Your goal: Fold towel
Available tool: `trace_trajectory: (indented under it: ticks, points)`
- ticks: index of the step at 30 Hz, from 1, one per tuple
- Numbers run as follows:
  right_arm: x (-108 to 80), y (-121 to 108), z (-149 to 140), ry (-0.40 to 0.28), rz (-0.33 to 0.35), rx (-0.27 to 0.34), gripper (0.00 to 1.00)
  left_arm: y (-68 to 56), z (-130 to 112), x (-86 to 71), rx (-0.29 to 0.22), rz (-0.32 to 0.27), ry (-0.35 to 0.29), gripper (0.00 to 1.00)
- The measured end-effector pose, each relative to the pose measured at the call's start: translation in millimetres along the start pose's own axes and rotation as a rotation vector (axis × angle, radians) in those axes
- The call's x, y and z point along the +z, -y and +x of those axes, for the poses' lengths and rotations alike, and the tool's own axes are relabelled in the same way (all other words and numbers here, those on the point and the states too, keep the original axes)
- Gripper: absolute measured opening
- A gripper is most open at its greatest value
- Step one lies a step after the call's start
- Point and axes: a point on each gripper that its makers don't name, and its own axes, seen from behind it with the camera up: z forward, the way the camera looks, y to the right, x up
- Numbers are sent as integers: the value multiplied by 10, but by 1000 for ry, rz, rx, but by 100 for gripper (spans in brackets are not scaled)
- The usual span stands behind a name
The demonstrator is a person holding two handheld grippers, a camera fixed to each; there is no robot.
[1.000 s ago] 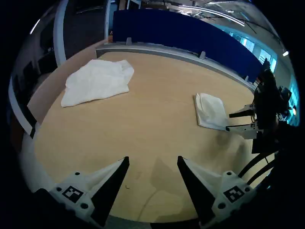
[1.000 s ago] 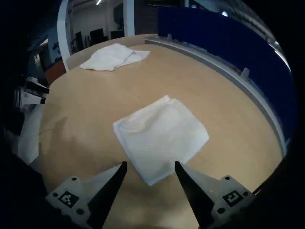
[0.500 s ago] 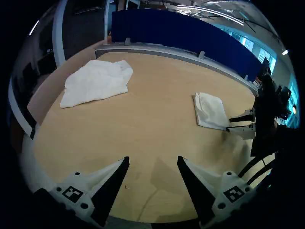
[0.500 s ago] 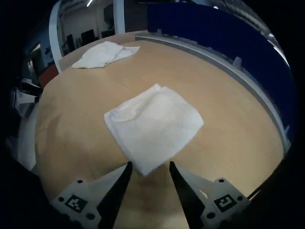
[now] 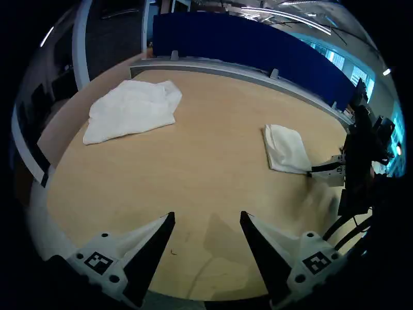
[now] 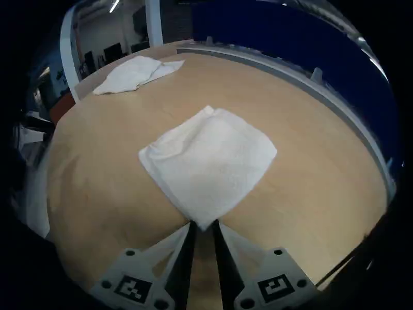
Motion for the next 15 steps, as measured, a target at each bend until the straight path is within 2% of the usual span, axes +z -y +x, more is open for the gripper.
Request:
trace_trajectory:
  ticks: [3,9,15]
  points:
    - [-4,-13,2,1,-7,-1,7,-1,-5,8,0,0,1,93]
    - [-36,-8,16,-2,0,-11,4,-4,-5,2,-2,-2,1,93]
    - [-153,-31,209,-31,-1,-23,4,-6,47,-7,0,-4,-9,93]
